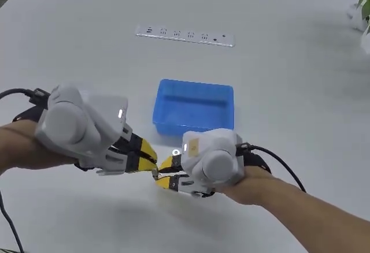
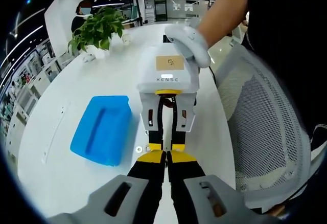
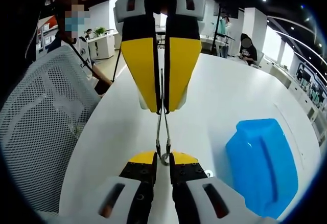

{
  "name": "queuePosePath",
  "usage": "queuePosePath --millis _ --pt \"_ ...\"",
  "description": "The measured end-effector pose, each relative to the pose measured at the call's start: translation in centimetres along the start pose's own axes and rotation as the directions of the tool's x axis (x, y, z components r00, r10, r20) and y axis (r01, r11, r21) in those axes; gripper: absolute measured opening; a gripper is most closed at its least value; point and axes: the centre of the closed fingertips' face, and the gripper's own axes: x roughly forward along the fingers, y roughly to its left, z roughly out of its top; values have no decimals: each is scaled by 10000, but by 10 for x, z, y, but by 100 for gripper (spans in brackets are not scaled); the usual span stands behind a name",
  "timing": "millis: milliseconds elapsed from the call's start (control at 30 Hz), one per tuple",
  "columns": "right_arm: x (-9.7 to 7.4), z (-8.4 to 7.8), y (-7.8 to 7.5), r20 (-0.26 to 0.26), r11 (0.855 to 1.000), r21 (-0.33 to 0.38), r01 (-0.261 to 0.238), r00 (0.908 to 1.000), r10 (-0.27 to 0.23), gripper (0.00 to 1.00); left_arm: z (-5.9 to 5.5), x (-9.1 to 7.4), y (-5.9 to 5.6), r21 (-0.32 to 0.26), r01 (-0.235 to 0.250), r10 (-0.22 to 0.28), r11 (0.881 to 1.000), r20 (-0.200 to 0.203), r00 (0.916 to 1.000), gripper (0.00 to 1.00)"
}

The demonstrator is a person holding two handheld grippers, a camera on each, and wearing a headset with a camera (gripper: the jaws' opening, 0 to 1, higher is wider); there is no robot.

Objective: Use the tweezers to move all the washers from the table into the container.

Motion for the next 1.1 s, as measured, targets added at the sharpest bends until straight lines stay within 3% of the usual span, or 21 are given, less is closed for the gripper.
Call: queuePosePath --millis 600,1100 --pt "1 -4 0 -111 9998 158 -97 9999 99 9 0 1 6 -221 75 -71 9997 178 9998 6" --pt "4 3 -2 156 9996 255 -97 9998 93 13 -1 -1 5 -288 111 -106 9995 192 9998 6"
